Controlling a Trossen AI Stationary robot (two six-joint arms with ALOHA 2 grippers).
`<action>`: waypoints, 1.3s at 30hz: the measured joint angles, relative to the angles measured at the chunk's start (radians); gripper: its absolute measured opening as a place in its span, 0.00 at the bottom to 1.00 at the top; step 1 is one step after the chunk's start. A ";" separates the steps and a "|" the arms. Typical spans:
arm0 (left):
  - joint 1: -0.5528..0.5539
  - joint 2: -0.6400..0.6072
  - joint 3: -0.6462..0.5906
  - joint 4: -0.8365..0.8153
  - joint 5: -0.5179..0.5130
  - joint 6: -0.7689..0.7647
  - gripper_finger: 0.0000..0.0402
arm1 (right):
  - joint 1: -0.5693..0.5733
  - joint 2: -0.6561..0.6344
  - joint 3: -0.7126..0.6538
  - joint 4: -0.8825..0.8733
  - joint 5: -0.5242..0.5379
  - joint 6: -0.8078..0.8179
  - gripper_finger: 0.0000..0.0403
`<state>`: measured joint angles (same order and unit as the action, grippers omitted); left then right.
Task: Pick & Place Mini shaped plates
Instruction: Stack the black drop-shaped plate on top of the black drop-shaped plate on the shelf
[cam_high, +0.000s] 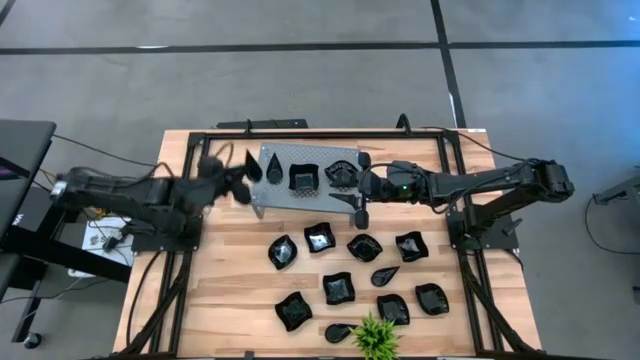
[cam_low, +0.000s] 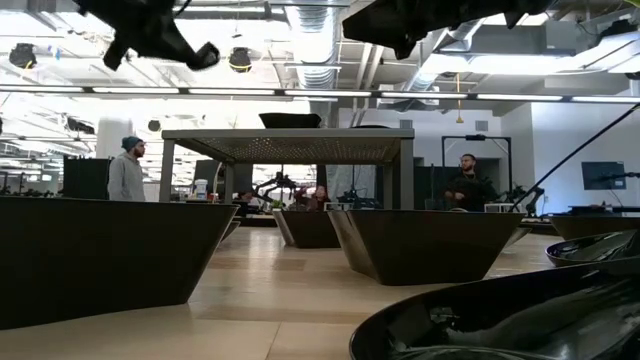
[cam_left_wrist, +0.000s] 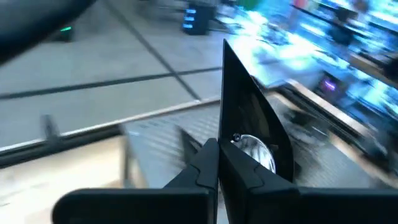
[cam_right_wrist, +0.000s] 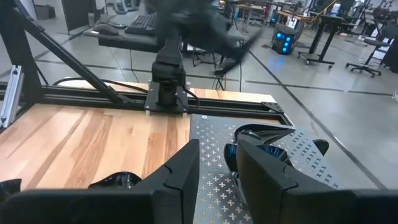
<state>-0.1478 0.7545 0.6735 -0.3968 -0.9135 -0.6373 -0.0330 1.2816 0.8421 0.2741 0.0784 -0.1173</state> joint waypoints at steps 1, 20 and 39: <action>0.052 0.000 0.000 0.004 0.041 0.001 0.01 | 0.000 0.000 0.000 0.000 0.000 0.009 0.25; 0.327 0.237 0.000 0.113 0.448 0.132 0.02 | 0.000 0.000 0.000 -0.013 0.000 0.049 0.25; 0.377 0.321 0.000 0.135 0.444 0.157 0.02 | 0.000 0.000 0.000 -0.013 0.000 0.093 0.25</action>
<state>0.2291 1.0757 0.6732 -0.2619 -0.4694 -0.4801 -0.0330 1.2816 0.8421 0.2615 0.0783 -0.0246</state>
